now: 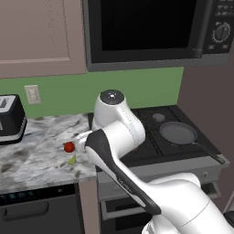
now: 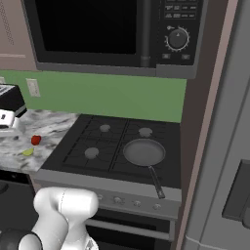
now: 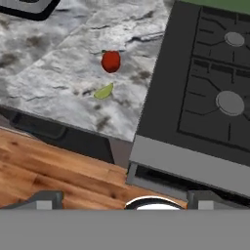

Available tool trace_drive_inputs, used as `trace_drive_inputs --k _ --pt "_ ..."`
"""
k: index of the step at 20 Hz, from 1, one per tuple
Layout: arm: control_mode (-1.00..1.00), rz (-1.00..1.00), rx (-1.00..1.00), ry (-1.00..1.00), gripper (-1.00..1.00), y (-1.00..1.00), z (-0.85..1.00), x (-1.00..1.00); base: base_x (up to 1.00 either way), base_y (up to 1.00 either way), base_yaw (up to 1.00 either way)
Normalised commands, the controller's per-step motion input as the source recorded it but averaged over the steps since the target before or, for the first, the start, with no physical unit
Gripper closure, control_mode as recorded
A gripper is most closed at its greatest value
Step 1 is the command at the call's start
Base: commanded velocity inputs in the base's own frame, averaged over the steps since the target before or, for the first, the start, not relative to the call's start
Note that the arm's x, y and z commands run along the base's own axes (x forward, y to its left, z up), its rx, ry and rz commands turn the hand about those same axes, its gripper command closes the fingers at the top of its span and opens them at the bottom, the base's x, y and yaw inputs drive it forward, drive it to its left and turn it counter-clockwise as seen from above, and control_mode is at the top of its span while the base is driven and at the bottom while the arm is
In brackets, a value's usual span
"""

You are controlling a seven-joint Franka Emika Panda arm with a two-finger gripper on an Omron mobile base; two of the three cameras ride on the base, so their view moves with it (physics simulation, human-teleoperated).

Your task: Put the lemon wedge and bell pepper in the pan. Then turn on the front right burner and set the heat to medium.

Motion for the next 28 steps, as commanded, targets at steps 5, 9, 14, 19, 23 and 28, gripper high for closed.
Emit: trace_drive_inputs --k 5,9,14,19,23,28 --pt "-1.00 -0.28 0.03 -0.01 -1.00 0.04 0.00 0.00 0.00 0.00 0.00" --pt "-1.00 -0.26 0.10 0.00 -1.00 0.00 0.00 0.02 0.00 0.00 0.00" --pt "-1.00 -0.17 0.16 0.03 -1.00 0.00 -0.01 0.12 0.00 0.00 0.00" --pt "-1.00 -0.02 0.14 0.14 -1.00 0.00 -0.03 0.17 0.00 0.00 0.00" --pt "-1.00 0.00 0.01 0.22 -1.00 0.00 -0.14 0.09 0.00 0.00 0.00" --pt "-1.00 0.00 -0.01 0.15 -1.00 0.00 -0.40 0.07 0.00 0.00 0.00"
